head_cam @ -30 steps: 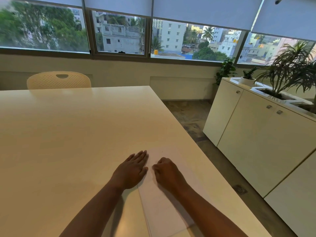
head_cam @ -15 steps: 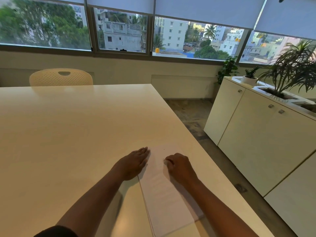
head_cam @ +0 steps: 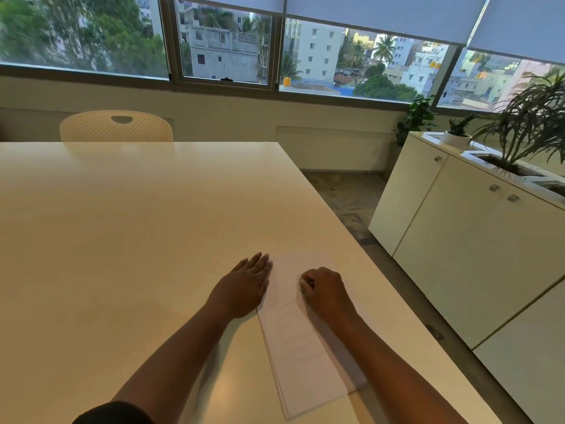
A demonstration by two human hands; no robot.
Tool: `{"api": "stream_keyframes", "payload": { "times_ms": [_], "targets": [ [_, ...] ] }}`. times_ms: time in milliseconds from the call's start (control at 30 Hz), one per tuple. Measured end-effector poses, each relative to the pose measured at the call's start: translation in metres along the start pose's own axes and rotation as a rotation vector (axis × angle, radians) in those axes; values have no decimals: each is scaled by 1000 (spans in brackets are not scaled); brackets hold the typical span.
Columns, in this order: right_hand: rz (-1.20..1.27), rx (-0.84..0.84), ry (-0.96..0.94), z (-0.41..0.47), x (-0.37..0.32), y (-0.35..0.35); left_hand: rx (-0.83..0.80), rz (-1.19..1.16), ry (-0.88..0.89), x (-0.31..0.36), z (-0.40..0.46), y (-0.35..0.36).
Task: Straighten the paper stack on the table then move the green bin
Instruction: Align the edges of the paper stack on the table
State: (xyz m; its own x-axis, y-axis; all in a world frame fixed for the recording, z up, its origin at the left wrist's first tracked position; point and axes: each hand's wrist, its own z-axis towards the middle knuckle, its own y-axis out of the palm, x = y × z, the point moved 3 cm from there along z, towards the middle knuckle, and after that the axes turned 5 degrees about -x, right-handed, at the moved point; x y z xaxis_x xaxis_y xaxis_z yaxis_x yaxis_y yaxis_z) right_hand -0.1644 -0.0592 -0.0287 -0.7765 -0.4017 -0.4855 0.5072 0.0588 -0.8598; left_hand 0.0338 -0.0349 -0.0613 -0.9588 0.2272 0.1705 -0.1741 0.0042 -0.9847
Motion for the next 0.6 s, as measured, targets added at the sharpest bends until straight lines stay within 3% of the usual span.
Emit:
{"api": "stream_keyframes", "payload": {
  "times_ms": [100, 233, 367, 500, 600],
  "targets": [
    [-43, 10, -56, 3, -10, 3, -8, 3, 34, 2, 0, -1],
    [-5, -101, -237, 1, -32, 17, -16, -27, 35, 1, 0, -2],
    [-79, -8, -170, 12, -20, 7, -7, -28, 37, 0, 1, 0],
    [-43, -123, -309, 0, -42, 22, -22, -34, 32, -1, 2, 3],
    [-83, -43, -211, 9, -30, 12, -19, -37, 31, -2, 2, 3]
  ]
}}
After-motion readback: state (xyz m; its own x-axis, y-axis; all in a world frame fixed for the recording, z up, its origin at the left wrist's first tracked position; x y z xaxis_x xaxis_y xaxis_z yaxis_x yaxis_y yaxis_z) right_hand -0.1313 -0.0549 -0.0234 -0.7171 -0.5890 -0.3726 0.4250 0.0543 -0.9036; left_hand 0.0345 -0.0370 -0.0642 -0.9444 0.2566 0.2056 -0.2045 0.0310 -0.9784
